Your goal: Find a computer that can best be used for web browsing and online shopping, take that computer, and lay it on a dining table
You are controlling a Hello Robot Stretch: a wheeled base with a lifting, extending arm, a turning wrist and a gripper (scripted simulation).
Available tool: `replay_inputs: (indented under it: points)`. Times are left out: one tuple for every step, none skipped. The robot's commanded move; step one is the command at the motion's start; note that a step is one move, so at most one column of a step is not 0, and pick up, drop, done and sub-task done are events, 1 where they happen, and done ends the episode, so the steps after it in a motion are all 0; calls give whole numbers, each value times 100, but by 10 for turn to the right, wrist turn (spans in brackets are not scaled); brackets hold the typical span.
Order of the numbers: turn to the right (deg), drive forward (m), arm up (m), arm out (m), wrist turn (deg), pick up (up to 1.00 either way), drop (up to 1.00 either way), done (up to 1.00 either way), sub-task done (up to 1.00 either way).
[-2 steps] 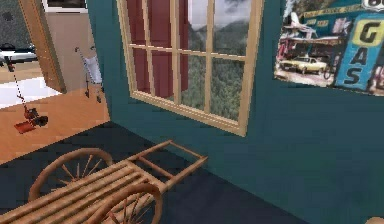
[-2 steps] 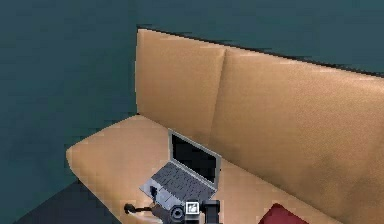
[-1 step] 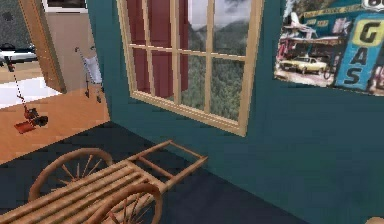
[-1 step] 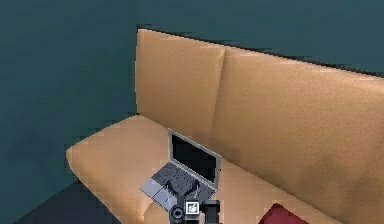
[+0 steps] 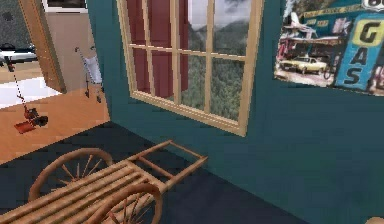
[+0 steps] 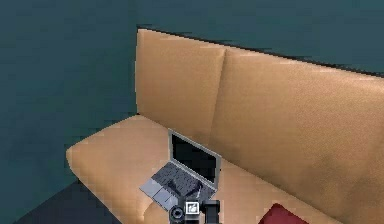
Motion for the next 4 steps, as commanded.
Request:
replay_inputs:
  points:
    - [0,0,-30,0,0,0,0,0,0]
    - [0,0,0,0,0,100,0,0,0]
    - [0,0,10,0,0,0,0,0,0]
    - [0,0,50,0,0,0,0,0,0]
